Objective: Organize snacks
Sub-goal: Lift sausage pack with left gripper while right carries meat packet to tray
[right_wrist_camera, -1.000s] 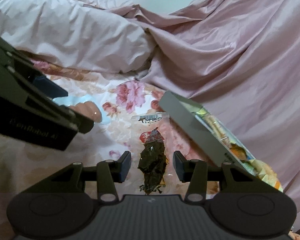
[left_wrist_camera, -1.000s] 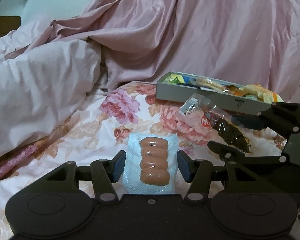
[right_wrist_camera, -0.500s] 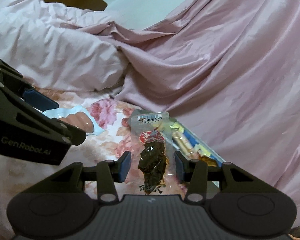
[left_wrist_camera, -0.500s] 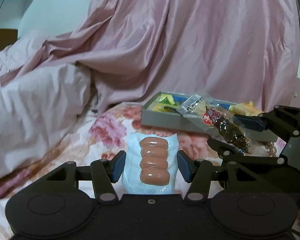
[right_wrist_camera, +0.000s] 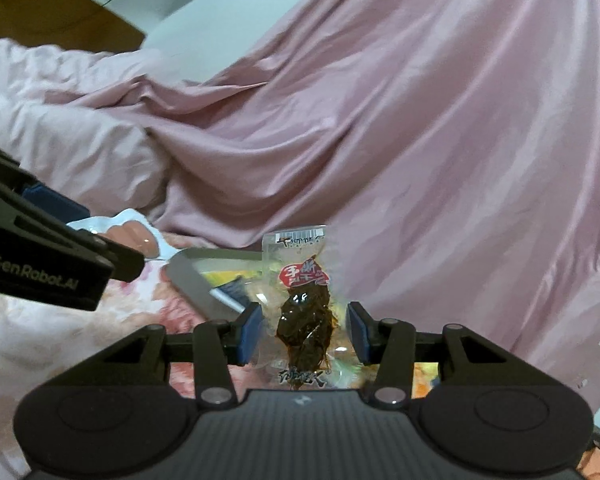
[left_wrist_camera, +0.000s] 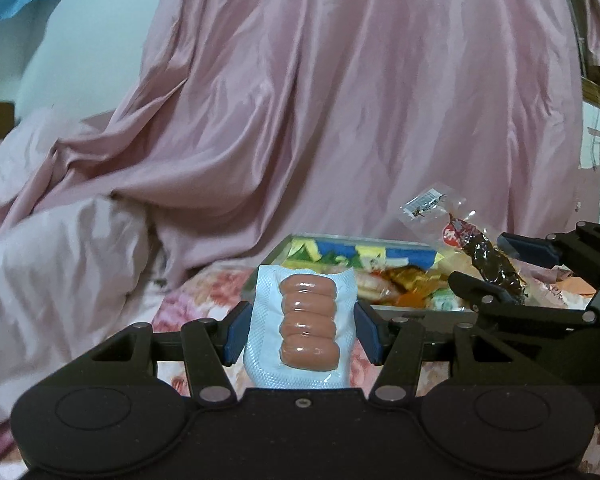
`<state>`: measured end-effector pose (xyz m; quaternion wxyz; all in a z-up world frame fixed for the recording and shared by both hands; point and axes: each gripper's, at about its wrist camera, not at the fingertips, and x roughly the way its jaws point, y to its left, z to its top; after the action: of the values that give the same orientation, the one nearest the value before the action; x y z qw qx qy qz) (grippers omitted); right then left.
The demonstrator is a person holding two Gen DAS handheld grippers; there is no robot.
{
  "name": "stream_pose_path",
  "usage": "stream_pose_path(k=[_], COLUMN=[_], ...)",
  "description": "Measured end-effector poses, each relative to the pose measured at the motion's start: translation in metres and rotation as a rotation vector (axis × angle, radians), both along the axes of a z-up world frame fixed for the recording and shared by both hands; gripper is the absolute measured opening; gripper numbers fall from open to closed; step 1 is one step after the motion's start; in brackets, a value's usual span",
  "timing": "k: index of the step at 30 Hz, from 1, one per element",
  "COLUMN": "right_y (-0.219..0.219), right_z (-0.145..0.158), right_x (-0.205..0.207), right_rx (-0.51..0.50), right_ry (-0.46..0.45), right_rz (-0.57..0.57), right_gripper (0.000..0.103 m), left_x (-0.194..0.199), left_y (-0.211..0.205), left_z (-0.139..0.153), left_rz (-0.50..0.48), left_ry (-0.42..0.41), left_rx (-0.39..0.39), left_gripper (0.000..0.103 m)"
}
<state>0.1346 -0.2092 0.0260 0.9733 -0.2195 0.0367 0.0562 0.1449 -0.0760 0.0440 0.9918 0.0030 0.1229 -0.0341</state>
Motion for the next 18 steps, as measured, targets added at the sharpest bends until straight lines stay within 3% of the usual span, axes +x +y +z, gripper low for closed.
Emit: stream_pose_path(k=[7,18], right_y=[-0.027,-0.052], right_z=[0.016,0.023], right_x=[0.004,0.019], right_rx=[0.062,0.052], right_ry=[-0.027,-0.083], right_rz=[-0.042,-0.054], right_gripper=[0.051,0.051], left_x=[0.024,0.096], left_y=[-0.027,-0.044], left_z=[0.013,0.032], left_rz=[-0.029,-0.017], left_ry=[-0.02,0.028], left_rx=[0.024,-0.05], left_gripper=[0.057,0.058])
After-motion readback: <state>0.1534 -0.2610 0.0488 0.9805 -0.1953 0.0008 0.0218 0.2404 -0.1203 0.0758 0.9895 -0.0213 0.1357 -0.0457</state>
